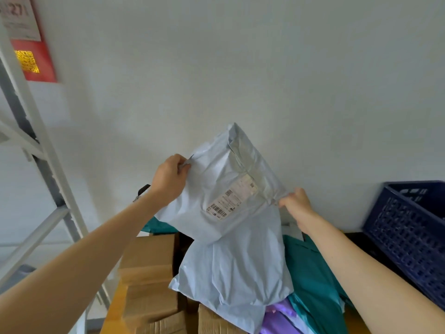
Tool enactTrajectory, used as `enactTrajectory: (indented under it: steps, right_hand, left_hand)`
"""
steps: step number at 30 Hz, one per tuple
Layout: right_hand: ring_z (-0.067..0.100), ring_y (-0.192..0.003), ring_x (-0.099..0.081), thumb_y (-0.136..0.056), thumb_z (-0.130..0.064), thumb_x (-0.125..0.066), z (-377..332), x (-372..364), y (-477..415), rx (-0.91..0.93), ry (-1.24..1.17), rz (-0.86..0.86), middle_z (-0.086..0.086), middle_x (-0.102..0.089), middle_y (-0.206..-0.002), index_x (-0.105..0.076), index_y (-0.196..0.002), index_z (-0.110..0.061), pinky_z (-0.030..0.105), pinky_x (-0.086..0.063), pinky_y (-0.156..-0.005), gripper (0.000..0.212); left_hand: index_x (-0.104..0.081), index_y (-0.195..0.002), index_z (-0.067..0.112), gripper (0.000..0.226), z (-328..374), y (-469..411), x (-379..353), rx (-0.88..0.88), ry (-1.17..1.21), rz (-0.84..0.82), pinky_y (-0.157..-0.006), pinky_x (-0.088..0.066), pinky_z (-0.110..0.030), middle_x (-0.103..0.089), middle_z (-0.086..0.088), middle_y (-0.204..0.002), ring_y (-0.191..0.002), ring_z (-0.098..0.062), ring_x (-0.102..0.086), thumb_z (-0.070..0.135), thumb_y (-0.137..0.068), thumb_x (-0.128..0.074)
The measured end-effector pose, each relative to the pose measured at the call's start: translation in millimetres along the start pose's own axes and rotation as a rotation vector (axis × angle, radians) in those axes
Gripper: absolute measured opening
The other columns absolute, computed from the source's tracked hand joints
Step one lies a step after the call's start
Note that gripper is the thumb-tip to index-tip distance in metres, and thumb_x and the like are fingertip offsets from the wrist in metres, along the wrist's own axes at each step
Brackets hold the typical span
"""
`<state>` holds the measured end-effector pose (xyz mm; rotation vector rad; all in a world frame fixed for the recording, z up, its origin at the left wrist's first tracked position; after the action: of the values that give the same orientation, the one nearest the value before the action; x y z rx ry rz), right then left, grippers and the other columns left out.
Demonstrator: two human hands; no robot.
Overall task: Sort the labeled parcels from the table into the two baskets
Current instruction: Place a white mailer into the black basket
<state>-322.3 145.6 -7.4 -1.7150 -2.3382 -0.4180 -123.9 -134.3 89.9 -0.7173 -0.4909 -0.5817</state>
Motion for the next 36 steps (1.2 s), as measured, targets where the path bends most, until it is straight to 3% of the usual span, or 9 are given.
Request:
enactTrajectory:
  steps: [2, 3, 11, 16, 20, 22, 28, 32, 36]
  right_hand:
    - [0.027, -0.137, -0.03, -0.084, 0.004, -0.054, -11.7, 21.1, -0.7, 0.063, 0.031, 0.06, 0.011, -0.028, -0.15, -0.019, -0.15, -0.009, 0.036, -0.031, -0.105, 0.076]
    - [0.026, -0.139, -0.027, -0.084, 0.005, -0.053, -23.4, 29.9, 0.5, 0.136, 0.051, 0.096, 0.009, -0.024, -0.152, -0.017, -0.151, -0.012, 0.034, -0.028, -0.108, 0.078]
    - [0.023, -0.134, -0.035, -0.081, 0.007, -0.056, -162.6, 33.8, 66.1, 0.906, 0.189, 0.25, 0.012, -0.04, -0.14, -0.047, -0.128, -0.002, 0.016, -0.022, -0.107, 0.048]
    - [0.028, -0.13, -0.042, -0.079, -0.002, -0.059, -200.2, -5.4, 109.6, 1.26, 0.582, 0.152, 0.014, -0.046, -0.138, -0.053, -0.124, -0.002, 0.037, -0.034, -0.106, 0.046]
    - [0.018, -0.122, -0.049, -0.091, -0.017, -0.058, -174.4, -46.6, 93.0, 1.048, 0.789, -0.206, -0.002, -0.053, -0.132, -0.047, -0.132, -0.017, 0.039, -0.043, -0.099, 0.043]
    - [0.017, -0.116, -0.055, -0.093, -0.02, -0.057, -159.9, -56.9, 84.6, 0.955, 0.838, -0.282, -0.004, -0.057, -0.128, -0.046, -0.132, -0.023, 0.04, -0.047, -0.095, 0.04]
    - [0.02, -0.108, -0.061, -0.093, -0.014, -0.056, -148.4, -66.5, 71.8, 0.928, 0.824, -0.25, -0.001, -0.065, -0.121, -0.053, -0.125, -0.02, 0.039, -0.05, -0.089, 0.033]
    - [0.021, -0.103, -0.063, -0.091, -0.01, -0.057, -144.7, -62.1, 57.3, 0.881, 0.777, -0.214, 0.002, -0.068, -0.113, -0.062, -0.114, -0.019, 0.037, -0.051, -0.087, 0.025]
    - [0.021, -0.1, -0.063, -0.09, -0.011, -0.06, -140.6, -58.3, 47.6, 0.837, 0.74, -0.214, 0.001, -0.069, -0.108, -0.067, -0.104, -0.019, 0.039, -0.051, -0.087, 0.017]
  left_hand:
    - [-0.057, -0.102, 0.005, 0.018, 10.8, 0.8, -7.6, -0.042, -0.006, -0.017, -0.064, -0.03, -0.028, -0.053, -0.004, -0.089, -0.076, -0.02, -0.046, 0.019, -0.099, -0.047]
    - [-0.057, -0.102, 0.004, 0.018, 16.4, 0.8, -11.2, -0.066, -0.016, -0.025, -0.065, -0.03, -0.028, -0.053, -0.004, -0.09, -0.077, -0.02, -0.046, 0.019, -0.099, -0.047]
    - [-0.053, -0.112, 0.01, 0.017, 64.5, 4.1, -42.1, -0.227, -0.095, -0.115, -0.076, -0.043, -0.035, -0.062, -0.008, -0.104, -0.092, -0.028, -0.056, 0.019, -0.098, -0.05]
    - [-0.043, -0.114, 0.012, 0.019, 83.6, 10.2, -62.5, -0.255, -0.109, -0.194, -0.076, -0.042, -0.034, -0.062, -0.007, -0.107, -0.092, -0.027, -0.056, 0.018, -0.097, -0.051]
    - [-0.038, -0.11, 0.01, 0.02, 94.7, 19.0, -73.1, -0.282, -0.083, -0.211, -0.077, -0.04, -0.036, -0.06, -0.006, -0.104, -0.094, -0.03, -0.057, 0.015, -0.095, -0.051]
    - [-0.037, -0.109, 0.009, 0.02, 96.6, 22.8, -77.5, -0.3, -0.093, -0.214, -0.075, -0.036, -0.033, -0.06, -0.007, -0.107, -0.093, -0.029, -0.057, 0.015, -0.096, -0.05]
    - [-0.031, -0.104, 0.014, 0.021, 89.5, 24.0, -78.0, -0.271, -0.078, -0.189, -0.074, -0.037, -0.033, -0.061, -0.006, -0.101, -0.088, -0.029, -0.057, 0.016, -0.096, -0.05]
    - [-0.038, -0.116, 0.011, 0.029, 87.6, 28.2, -75.9, -0.361, -0.16, -0.199, -0.082, -0.038, -0.031, -0.063, -0.005, -0.107, -0.098, -0.024, -0.058, 0.022, -0.095, -0.054]
    - [-0.036, -0.124, 0.011, 0.033, 69.2, 26.2, -67.2, -0.314, -0.19, -0.179, -0.088, -0.04, -0.036, -0.063, -0.006, -0.109, -0.097, -0.028, -0.058, 0.015, -0.095, -0.05]
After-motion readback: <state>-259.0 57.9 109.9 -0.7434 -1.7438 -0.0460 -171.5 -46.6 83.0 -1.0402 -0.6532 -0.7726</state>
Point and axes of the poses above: each hand's wrist, its own y-axis away from the middle knuckle, its own x-axis out of the back of the hand, z = x × y, the point moved 9 cm from there along -y, towards the middle knuckle
